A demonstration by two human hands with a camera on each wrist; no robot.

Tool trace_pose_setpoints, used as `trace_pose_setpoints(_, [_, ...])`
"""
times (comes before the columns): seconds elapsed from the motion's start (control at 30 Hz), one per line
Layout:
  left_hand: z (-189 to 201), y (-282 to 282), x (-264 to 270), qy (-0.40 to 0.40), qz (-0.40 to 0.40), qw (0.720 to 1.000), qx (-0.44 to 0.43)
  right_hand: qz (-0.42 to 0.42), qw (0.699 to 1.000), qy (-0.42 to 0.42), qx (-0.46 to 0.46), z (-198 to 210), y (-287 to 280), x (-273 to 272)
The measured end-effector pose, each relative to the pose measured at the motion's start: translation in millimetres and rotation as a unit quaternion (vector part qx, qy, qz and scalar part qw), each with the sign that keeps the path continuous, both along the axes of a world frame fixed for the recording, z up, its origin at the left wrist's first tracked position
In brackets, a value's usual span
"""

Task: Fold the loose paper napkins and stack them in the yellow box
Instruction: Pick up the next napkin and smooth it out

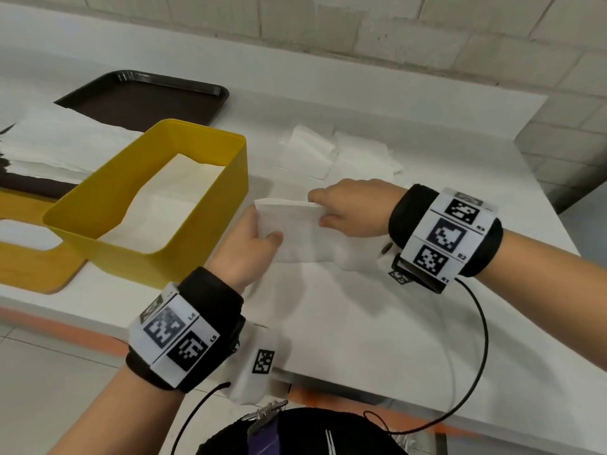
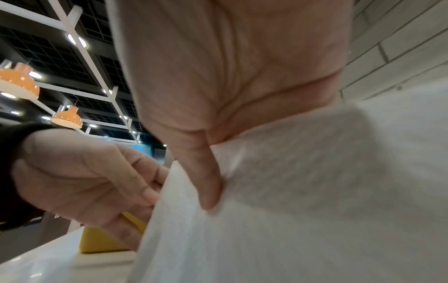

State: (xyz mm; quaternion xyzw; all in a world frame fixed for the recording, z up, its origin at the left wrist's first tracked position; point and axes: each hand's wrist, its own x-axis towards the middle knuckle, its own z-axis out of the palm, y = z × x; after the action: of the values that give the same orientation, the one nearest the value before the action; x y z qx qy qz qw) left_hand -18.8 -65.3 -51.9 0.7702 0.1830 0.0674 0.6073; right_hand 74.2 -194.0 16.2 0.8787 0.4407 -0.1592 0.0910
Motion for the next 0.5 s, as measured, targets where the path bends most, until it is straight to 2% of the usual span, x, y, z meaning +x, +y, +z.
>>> trace_pose_setpoints(0.17, [0, 2, -3, -0.012, 0.011, 1.0, -0.015, 0.025, 0.998, -0.011, 0.057, 9, -5, -4])
trace_pose_setpoints(0.33, [-2, 0, -5, 0.007, 0.003, 1.0, 0.004, 0.02, 1.0, -0.019, -0.004, 2, -6, -6])
trace_pose_setpoints(0.5, [0, -2, -5, -0.018, 0.019, 1.0, 0.001, 0.033, 0.997, -0.052, 0.043, 7, -7, -6])
